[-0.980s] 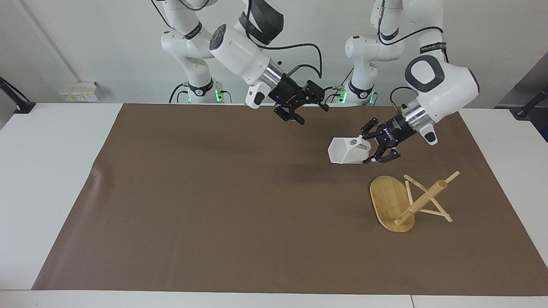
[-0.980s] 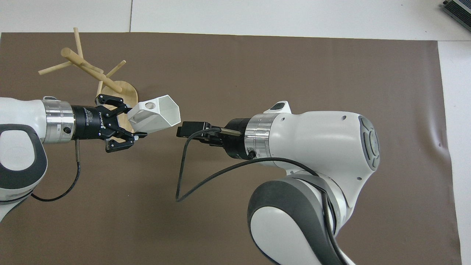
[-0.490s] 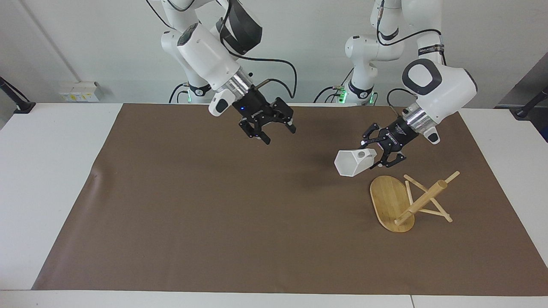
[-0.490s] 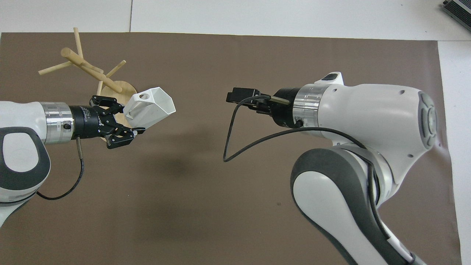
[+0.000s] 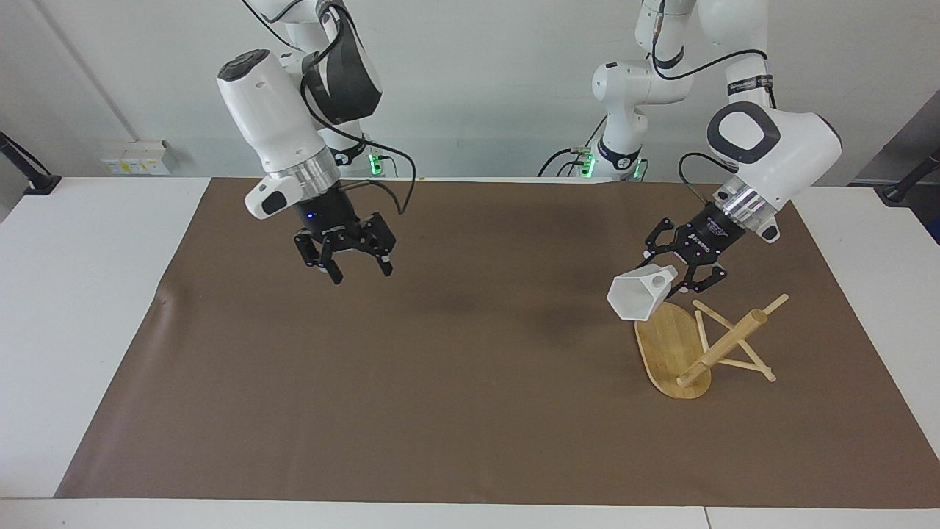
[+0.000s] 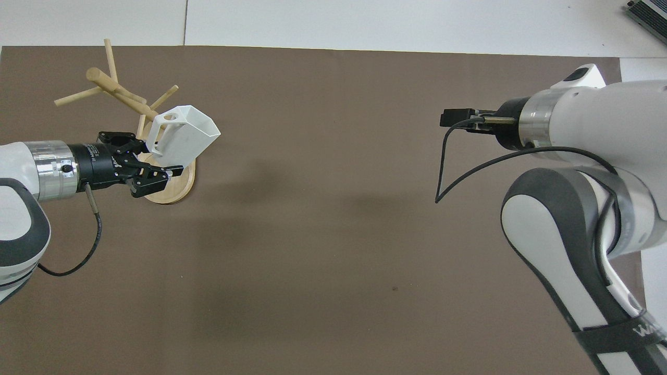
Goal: Hang cup on rack
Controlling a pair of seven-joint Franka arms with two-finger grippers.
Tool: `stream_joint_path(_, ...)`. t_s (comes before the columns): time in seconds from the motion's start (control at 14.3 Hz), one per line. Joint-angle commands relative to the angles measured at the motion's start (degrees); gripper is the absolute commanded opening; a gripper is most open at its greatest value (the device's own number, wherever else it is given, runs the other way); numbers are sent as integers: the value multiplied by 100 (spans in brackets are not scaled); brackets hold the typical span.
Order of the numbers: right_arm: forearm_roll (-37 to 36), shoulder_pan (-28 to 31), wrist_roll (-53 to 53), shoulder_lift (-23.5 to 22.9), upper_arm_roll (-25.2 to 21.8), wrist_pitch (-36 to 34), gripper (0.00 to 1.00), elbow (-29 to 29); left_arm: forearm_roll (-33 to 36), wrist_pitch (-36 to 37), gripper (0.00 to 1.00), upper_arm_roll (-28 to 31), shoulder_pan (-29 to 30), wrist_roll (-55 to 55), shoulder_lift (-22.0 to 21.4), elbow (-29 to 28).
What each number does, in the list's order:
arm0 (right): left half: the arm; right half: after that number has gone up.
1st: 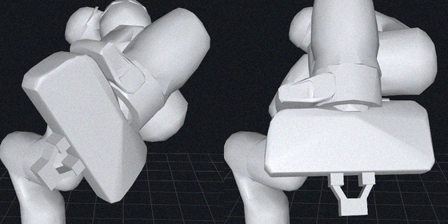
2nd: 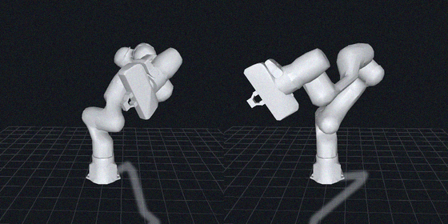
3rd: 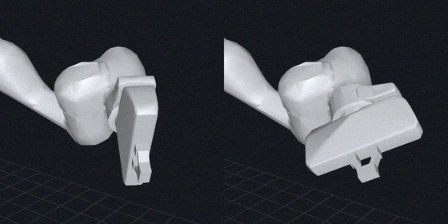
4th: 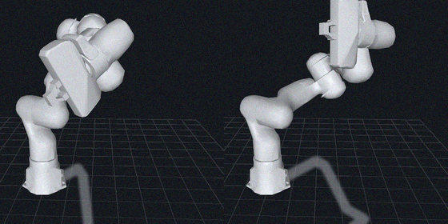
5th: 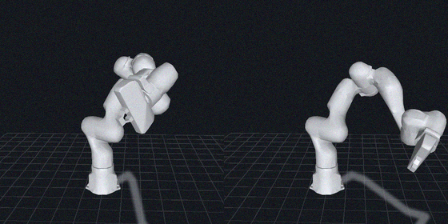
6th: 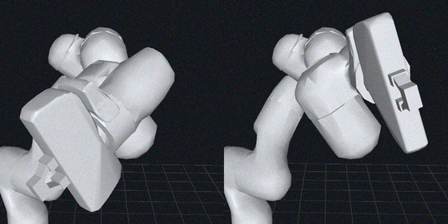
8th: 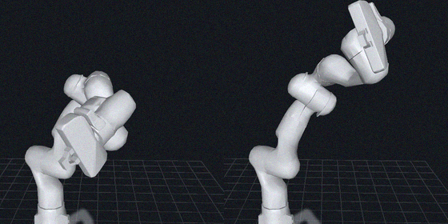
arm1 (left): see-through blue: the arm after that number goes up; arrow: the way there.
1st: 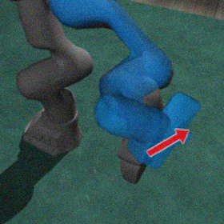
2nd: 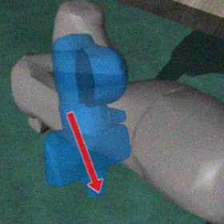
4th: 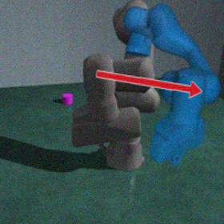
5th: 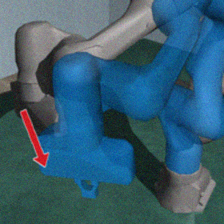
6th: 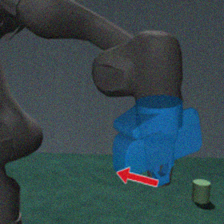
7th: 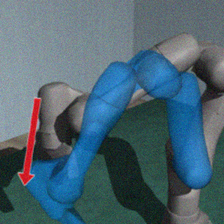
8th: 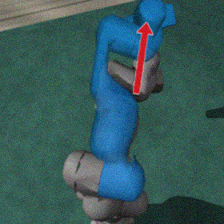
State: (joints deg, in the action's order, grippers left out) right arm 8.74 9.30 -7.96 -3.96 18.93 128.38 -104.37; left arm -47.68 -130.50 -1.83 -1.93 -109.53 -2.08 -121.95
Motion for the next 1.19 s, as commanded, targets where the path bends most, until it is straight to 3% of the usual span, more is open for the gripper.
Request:
stream_joint_path(0.0,-443,10,768,132,-397,-259,100,-57,92,-466,0,-28,-88,-472,-3,-22)
stream_joint_path(0.49,-627,1,1358,229,-1241,-1621,100,180,101,-1408,0,-36,-361,-903,85,-92)
stream_joint_path(0.84,-725,1,1359,238,-1295,-2895,100,768,92,-1426,0,-28,-344,-1009,85,-92)
stream_joint_path(1.12,-725,1,1341,238,-1339,-3538,100,1138,92,-1444,0,-19,-264,-1070,164,-13)
